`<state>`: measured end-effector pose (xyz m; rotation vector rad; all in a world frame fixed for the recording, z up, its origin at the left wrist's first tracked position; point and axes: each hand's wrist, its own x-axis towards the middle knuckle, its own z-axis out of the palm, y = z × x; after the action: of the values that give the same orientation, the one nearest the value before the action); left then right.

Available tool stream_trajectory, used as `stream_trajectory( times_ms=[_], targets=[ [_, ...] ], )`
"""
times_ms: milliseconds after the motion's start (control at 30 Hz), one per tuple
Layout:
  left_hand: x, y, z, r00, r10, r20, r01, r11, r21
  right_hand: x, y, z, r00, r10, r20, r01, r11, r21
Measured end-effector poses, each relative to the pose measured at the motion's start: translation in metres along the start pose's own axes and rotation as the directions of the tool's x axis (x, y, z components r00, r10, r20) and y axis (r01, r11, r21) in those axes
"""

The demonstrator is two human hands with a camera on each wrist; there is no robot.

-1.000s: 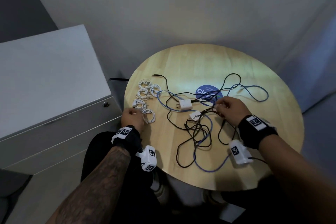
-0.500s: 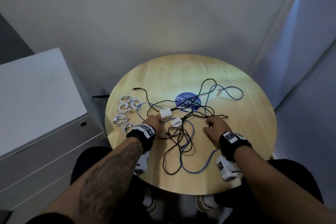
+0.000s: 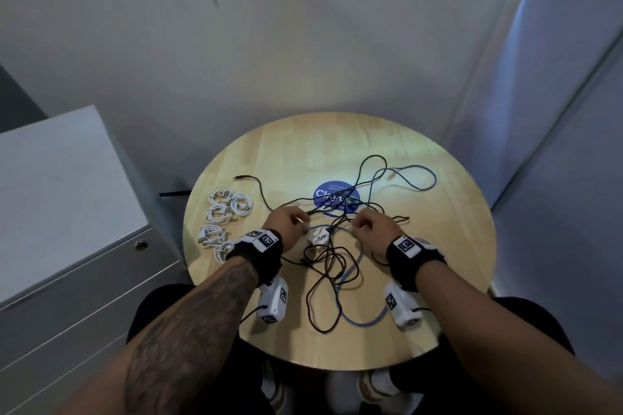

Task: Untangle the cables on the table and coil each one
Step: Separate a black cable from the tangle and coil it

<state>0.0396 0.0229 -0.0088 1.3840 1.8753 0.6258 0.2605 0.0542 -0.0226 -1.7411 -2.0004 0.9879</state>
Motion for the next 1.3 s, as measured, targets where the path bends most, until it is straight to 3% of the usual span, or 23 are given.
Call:
stream_trajectory(
  times_ms=[133,233,400,500,567,667,767,833,967,1067,1200,1300],
  targets=[
    [-0.006,0.004,0.008,0.990,0.002,0.138,0.027,0.977,-0.212,-0.003,-0.023,0.026,0.974,-0.065,0.218,0.077,0.996,-0.050],
    [-0.010,0.001,0.013,0.984,-0.020,0.175,0.058,0.974,-0.218,-0.001,-0.027,0.039,0.966,-0.014,0.259,0.019,1.000,-0.017],
    [-0.007,-0.010,0.007,0.989,-0.089,0.116,0.107,0.981,-0.160,0.007,-0.029,0.028,0.999,0.009,-0.037,-0.001,0.975,0.224],
    [-0.004,-0.018,0.006,0.987,-0.125,0.097,0.133,0.988,-0.079,0.007,-0.040,-0.007,0.991,-0.045,-0.126,0.100,0.871,0.481],
    [-0.002,-0.017,0.007,0.990,-0.108,0.095,0.114,0.992,-0.060,0.006,-0.050,-0.033,0.982,-0.100,-0.159,0.171,0.826,0.537],
    [0.002,-0.003,0.003,0.995,0.051,-0.081,-0.051,0.999,-0.009,0.006,-0.061,-0.060,0.965,-0.162,-0.204,0.247,0.819,0.519],
    [-0.002,0.027,-0.001,0.969,0.133,-0.209,-0.189,0.943,-0.275,0.005,-0.071,-0.075,0.947,-0.223,-0.231,0.309,0.828,0.468],
    [-0.011,0.057,-0.007,0.965,0.167,-0.202,-0.239,0.875,-0.421,0.005,-0.079,-0.081,0.926,-0.257,-0.277,0.353,0.852,0.386],
    [-0.019,0.104,-0.022,0.911,0.412,0.003,-0.391,0.866,-0.311,0.007,-0.101,-0.101,0.896,-0.304,-0.322,0.363,0.921,0.139],
    [-0.014,0.115,-0.029,0.902,0.428,0.061,-0.409,0.891,-0.198,0.010,-0.118,-0.124,0.873,-0.339,-0.350,0.367,0.930,0.016],
    [-0.009,0.126,-0.050,0.899,0.428,-0.091,-0.428,0.818,-0.384,0.012,-0.128,-0.153,0.890,-0.385,-0.243,0.428,0.890,0.159],
    [-0.003,0.132,-0.069,0.920,0.349,-0.179,-0.391,0.777,-0.494,0.012,-0.122,-0.164,0.888,-0.402,-0.223,0.427,0.901,0.078]
  ],
)
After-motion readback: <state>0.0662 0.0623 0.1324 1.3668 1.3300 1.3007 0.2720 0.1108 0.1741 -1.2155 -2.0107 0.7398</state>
